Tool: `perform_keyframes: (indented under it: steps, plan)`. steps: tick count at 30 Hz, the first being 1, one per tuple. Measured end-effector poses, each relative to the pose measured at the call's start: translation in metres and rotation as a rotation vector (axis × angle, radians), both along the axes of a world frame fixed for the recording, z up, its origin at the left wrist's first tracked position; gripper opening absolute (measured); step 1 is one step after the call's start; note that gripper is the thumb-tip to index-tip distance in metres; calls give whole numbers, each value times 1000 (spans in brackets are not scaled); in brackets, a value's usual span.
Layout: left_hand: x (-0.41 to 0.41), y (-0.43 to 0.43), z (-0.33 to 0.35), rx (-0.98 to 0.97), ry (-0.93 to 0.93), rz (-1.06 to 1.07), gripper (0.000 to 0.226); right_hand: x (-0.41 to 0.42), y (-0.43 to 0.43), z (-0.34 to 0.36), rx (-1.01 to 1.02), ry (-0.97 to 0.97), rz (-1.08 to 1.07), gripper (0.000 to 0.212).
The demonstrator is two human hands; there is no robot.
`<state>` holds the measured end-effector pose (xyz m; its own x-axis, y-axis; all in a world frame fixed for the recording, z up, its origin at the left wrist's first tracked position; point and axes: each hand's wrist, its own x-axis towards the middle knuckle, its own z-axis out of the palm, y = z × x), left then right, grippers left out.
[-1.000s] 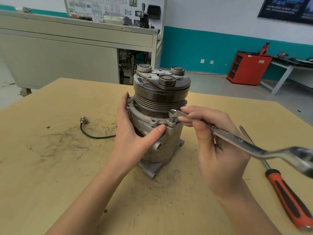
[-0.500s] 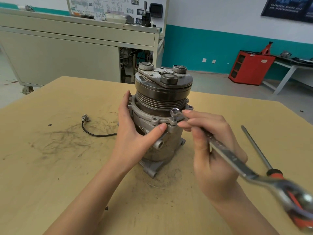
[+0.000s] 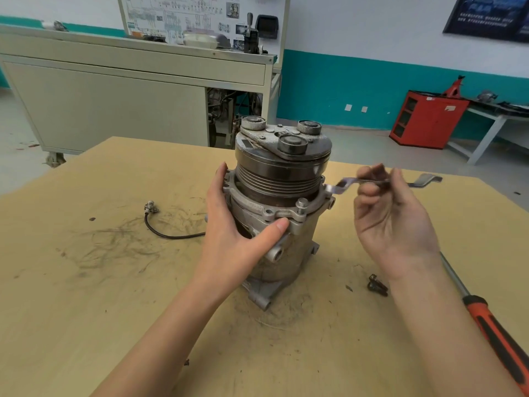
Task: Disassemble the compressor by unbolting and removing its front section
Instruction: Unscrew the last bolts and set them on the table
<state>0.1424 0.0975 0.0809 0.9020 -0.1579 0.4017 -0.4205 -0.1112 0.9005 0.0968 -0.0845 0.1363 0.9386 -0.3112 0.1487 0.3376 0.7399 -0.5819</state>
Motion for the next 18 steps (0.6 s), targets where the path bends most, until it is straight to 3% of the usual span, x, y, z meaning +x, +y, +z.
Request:
perform_keyframes:
  steps: [5,7,10,18]
  plan:
    - [0,-1,1,-4,4,0,111,-15,3,-1,-766,74,-370,26]
    - [0,-1,1,-6,5,-1,110,-18,17,-7,-937,40,-391,15]
    - [0,-1,1,-11,-4,2,112,-20,32,-15,-987,2,-333,3]
    - [-1,-1,2,-5,0,8,113,-18,42,-16,-1081,3,-329,9]
